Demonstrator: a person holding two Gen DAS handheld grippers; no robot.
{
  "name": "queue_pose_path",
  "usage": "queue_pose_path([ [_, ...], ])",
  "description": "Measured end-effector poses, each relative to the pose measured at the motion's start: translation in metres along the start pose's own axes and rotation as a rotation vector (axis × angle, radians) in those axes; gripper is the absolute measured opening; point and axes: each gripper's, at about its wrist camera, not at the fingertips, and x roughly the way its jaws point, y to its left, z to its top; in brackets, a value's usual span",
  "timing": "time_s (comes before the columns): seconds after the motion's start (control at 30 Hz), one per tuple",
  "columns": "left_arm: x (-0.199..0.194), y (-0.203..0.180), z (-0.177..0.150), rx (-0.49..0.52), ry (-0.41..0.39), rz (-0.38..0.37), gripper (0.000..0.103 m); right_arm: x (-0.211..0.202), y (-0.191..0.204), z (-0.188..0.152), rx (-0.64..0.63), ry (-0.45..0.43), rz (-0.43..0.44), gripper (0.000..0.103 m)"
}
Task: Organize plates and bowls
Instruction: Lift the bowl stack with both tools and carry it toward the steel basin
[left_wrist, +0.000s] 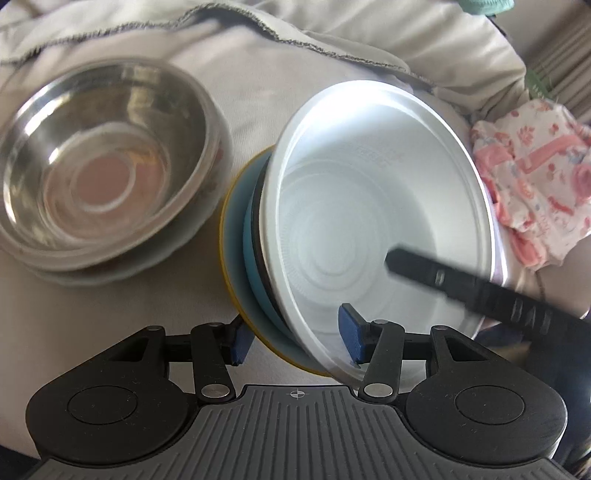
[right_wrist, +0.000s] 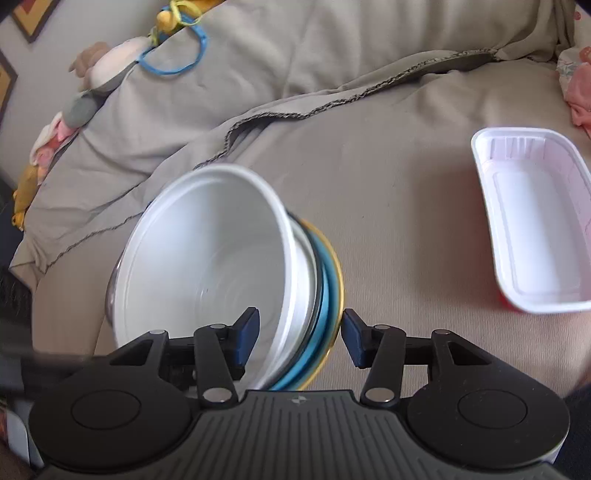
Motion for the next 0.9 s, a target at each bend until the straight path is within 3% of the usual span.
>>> queue_pose_path([
  [0.27, -0.01, 0.005, 0.005, 0.015, -0.042, 0.028, 0.05, 0.009, 0.005, 0.042, -0.007, -0.066, -0.04, 0.05],
  [0.4, -0.024, 0.017, 0.012, -0.034, -0.103, 0.004, 0.05, 0.022, -0.001, 0.047, 0.018, -0.036, -0.039, 0.052],
  [0.5, -0.025, 0.027, 0.021, -0.061, -0.104, -0.028, 0.051, 0.032, -0.003, 0.041, 0.01, 0.006, -0.074, 0.052],
  [0.67, -0.012, 0.027, 0.03, -0.073, -0.064, -0.051, 0.053, 0.042, -0.013, 0.033, 0.066, 0.142, 0.06, 0.052],
  [0.9, -0.001, 0.027, 0.032, -0.069, -0.034, -0.05, 0.053, 0.055, -0.006, 0.029, 0.04, 0.238, 0.057, 0.054],
])
